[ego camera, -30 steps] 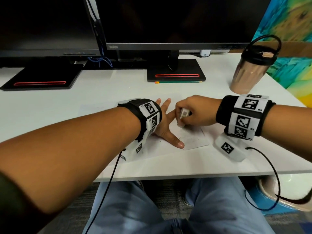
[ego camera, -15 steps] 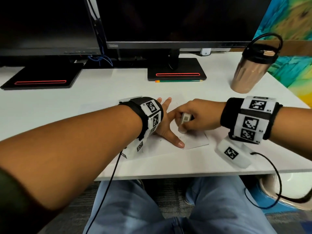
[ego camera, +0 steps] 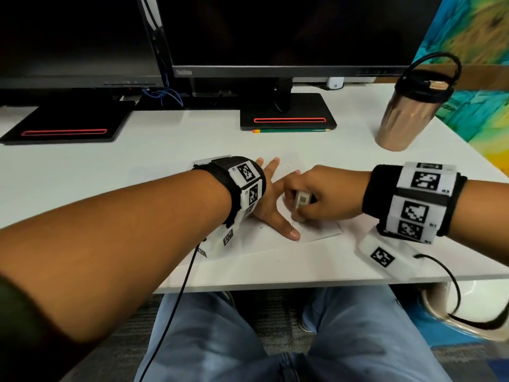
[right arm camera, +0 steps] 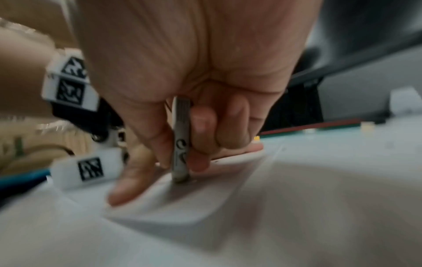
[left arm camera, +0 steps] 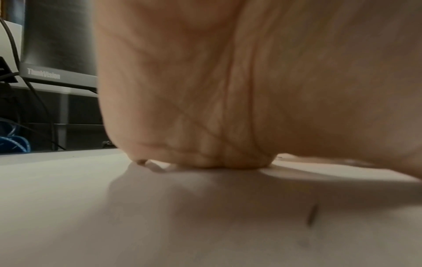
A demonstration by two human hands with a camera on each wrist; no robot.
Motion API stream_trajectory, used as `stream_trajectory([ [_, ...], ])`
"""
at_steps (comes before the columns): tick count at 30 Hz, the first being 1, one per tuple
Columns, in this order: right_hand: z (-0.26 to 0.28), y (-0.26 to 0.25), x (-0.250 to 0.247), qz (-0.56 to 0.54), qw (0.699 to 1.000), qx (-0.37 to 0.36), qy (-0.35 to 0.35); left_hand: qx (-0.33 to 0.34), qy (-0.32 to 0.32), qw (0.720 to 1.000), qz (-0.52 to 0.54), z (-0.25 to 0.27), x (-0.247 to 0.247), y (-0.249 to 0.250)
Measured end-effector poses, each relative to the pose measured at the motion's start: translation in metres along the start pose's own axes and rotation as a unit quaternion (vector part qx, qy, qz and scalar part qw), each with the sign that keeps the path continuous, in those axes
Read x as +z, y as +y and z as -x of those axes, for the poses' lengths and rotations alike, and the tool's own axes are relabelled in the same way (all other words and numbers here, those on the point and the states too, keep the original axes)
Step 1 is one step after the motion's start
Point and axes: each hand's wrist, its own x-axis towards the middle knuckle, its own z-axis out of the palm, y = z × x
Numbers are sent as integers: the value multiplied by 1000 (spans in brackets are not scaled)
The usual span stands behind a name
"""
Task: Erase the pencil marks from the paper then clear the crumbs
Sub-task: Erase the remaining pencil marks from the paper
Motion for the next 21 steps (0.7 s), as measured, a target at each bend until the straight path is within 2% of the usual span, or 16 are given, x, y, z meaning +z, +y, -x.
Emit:
stream_trajectory([
  [4,-1,13,-9,-1,998,44,46,3,8,1000,4,0,0,0],
  [8,4,-1,2,-8,1000,-7,5,-1,1,1000,0,-1,1,-1],
  [12,2,12,-7,-9,998,40,49,1,9,1000,5,-2,1,-2],
  [16,8,-7,3,-23,999,-28,-1,3,5,1000,4,-1,2,-2],
  [21,4,10,-6,-23,998,39,44,1,11,1000,2,-1,0,-1],
])
